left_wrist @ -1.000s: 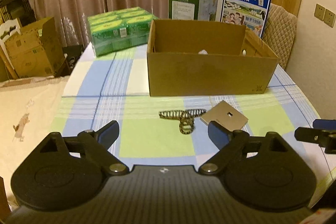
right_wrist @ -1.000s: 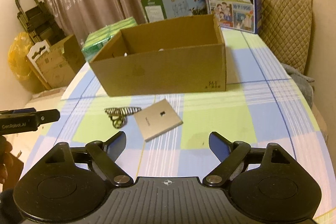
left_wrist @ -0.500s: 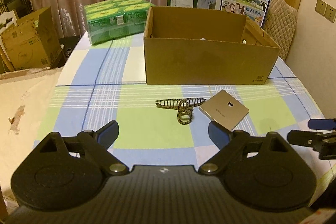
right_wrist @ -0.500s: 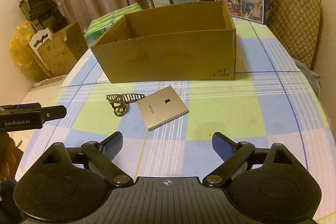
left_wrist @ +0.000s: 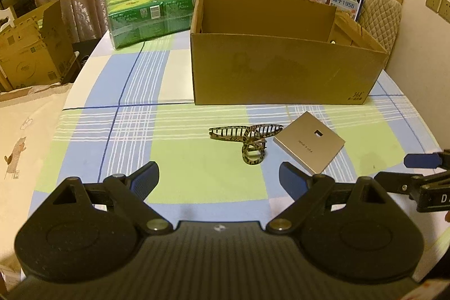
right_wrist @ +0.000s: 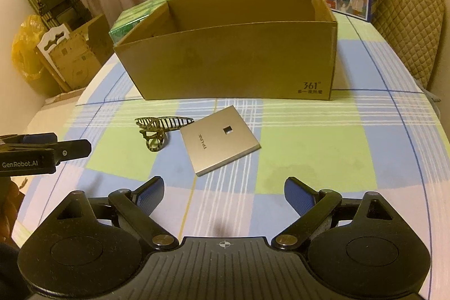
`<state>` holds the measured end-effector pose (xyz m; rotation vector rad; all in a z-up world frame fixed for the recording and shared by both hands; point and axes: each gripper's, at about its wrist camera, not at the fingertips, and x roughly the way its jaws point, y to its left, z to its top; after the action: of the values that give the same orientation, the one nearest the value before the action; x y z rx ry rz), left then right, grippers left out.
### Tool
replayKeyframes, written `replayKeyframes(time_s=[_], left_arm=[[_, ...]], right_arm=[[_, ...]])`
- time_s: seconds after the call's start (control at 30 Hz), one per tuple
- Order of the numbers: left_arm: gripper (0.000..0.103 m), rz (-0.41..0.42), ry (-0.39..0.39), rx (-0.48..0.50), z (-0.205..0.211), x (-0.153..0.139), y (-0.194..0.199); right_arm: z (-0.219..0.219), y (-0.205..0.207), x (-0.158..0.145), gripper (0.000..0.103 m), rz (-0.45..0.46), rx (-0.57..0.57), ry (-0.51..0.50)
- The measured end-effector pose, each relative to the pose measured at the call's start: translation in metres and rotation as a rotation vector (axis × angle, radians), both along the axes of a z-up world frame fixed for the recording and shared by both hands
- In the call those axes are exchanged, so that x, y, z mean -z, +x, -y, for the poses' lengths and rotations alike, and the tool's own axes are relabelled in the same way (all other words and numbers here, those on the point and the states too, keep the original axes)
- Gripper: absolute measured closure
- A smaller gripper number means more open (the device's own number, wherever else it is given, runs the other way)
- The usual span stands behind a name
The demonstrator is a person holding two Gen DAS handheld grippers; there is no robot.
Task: Organize rigid objects
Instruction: 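Reach the right tool to the gold TP-LINK panel and grasp its edge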
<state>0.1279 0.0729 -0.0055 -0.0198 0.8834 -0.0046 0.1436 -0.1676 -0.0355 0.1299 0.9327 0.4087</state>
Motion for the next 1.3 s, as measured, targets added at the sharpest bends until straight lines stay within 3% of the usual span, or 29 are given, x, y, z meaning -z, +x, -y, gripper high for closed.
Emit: replayKeyframes(time_s=[0.4, 0.83, 1.3], left_arm=[[0.013, -0.008, -0.017, 0.027, -0.007, 0.028, 0.028], [0.013, 0.022, -0.055, 0.044, -0.015, 0.054, 0.041], [0.013, 0.02, -0.101, 0.029, -0.023, 0.064, 0.042]], right_arm=[[-0.021, 0.033, 0.032, 0.013, 0.033, -0.1, -0.027], [-0.046, 0.059, 0.064, 0.013, 0.142, -0.249, -0.084], [-0.063, 0.078, 0.087, 0.012, 0.158, -0.28, -0.157]])
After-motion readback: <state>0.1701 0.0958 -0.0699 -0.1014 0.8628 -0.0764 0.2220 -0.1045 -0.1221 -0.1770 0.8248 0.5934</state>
